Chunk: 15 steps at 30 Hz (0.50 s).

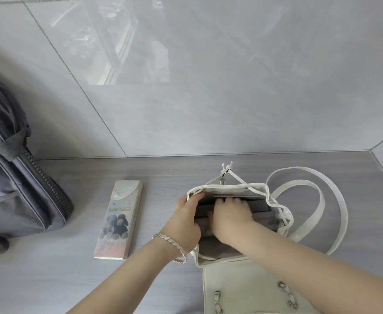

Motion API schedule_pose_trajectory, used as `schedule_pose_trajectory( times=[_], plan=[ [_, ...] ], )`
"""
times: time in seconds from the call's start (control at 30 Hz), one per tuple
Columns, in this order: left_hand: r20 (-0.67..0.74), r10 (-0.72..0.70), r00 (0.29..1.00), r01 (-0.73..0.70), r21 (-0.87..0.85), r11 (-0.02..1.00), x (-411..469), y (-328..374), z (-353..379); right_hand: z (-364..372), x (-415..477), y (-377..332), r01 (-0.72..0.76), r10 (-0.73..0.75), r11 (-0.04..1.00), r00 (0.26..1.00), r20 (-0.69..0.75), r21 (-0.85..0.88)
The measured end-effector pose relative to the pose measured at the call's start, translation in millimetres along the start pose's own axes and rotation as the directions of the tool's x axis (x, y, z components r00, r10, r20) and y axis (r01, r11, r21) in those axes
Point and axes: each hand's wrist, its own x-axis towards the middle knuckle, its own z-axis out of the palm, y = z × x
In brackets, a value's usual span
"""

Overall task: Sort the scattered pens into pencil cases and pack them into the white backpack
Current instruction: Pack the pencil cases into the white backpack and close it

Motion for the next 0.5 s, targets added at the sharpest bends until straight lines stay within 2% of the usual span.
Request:
schedule_pose_trajectory(
  times=[0.07,0.13,0.27,0.33,0.4,0.47,0.5],
  plan=[
    [0.000,0.001,1.000,-0.001,0.017,1.000,1.1,-2.1,1.1,-1.2,-14.3,6.3,-0.089,0.094,0.993,0.994,0.049,-0.083],
    [-0.002,0.002,1.000,-0.002,0.021,1.000,2.3,-4.0,2.9,0.9,-23.3,12.0,-0.109,0.120,0.985,0.990,0.077,-0.134],
    [0.005,0.003,1.000,-0.003,-0.003,1.000,3.9,-7.2,6.5,-3.6,-26.2,19.9,-0.039,0.036,0.992,0.999,-0.026,-0.124],
    [0.006,0.021,1.000,-0.020,-0.043,0.999,5.8,-7.3,3.2,-13.3,-24.6,24.3,-0.001,-0.002,0.992,1.000,-0.027,-0.126],
    [0.015,0.011,1.000,-0.008,-0.217,0.976,4.6,-7.2,-5.3,-21.0,-26.1,31.0,0.036,-0.036,0.998,0.999,-0.010,-0.050],
    [-0.030,-0.081,0.996,0.059,-0.456,0.888,1.3,-11.9,-19.1,-30.5,-34.9,37.1,0.070,-0.068,0.982,0.998,-0.015,0.175],
    [-0.107,-0.156,0.982,0.073,-0.545,0.835,0.3,-18.7,-25.2,-36.1,-41.0,39.5,0.085,-0.075,0.955,0.996,-0.046,0.284]
  ],
)
